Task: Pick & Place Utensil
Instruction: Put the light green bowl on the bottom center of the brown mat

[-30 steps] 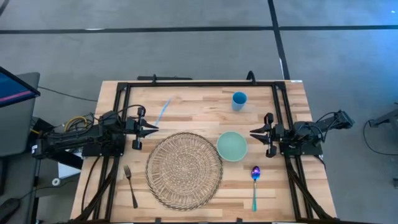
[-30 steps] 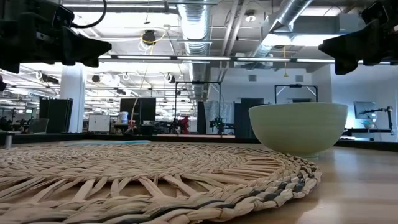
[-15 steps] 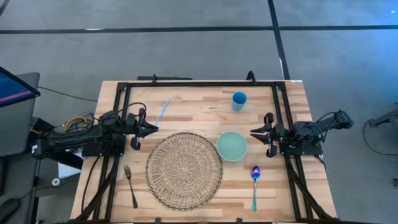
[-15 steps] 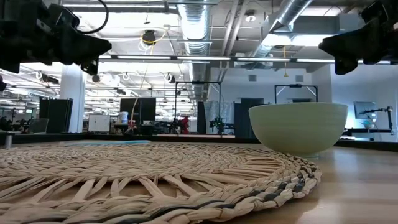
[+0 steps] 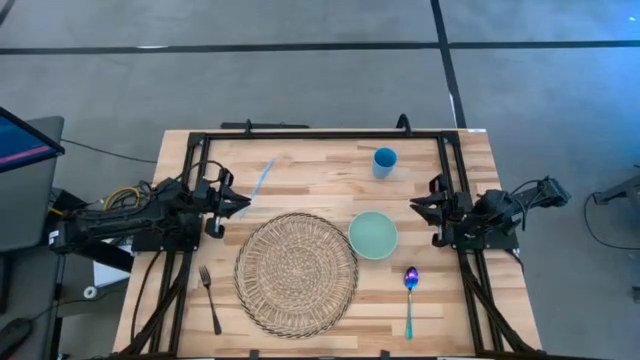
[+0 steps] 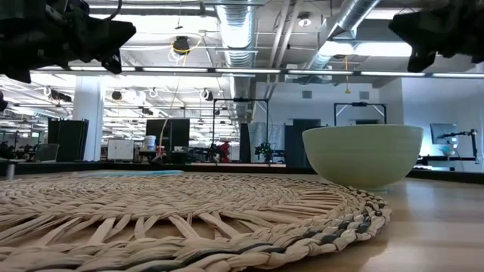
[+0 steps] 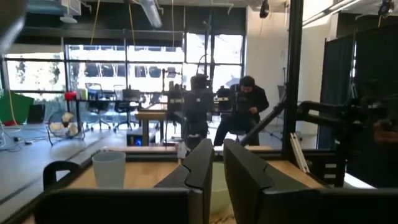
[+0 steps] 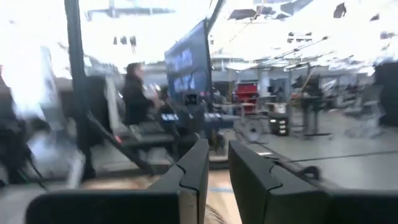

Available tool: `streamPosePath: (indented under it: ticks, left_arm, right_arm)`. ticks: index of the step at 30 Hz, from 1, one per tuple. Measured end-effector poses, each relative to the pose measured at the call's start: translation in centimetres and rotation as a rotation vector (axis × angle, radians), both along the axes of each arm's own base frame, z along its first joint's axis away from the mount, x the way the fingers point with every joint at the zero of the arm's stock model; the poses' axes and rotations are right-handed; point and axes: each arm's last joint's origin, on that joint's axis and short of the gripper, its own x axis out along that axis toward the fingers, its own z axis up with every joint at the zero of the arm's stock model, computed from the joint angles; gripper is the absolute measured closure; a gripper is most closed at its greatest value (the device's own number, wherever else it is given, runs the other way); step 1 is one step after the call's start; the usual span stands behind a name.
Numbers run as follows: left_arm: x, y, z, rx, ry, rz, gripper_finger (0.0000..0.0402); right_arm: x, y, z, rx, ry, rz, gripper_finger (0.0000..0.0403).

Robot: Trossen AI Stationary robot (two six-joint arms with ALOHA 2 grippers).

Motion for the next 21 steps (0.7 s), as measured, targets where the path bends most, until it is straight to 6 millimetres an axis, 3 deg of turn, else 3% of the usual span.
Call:
streamPosePath:
  ticks: [5,10,15,21]
  left_arm:
    - [0.8,0.3,0.1,0.003,-0.009,0.029,0.0323]
    - [1.8,0.7,0.0,-0.005,-0.015,0.065,0.0277]
    - [3.4,0.5,0.9,-0.066,0.016,-0.007,0.0250]
    - [6.3,-0.6,3.1,-0.068,0.063,-0.142,0.0247]
  right_arm:
    - [0.7,0.5,0.4,-0.012,-0.028,0.093,0.0342]
    - [2.1,1.3,1.0,-0.063,-0.034,0.154,0.0313]
    - [5.1,2.3,2.6,-0.093,0.081,0.147,0.0267]
    - [9.6,3.9,4.3,-0.115,0.231,0.129,0.0227]
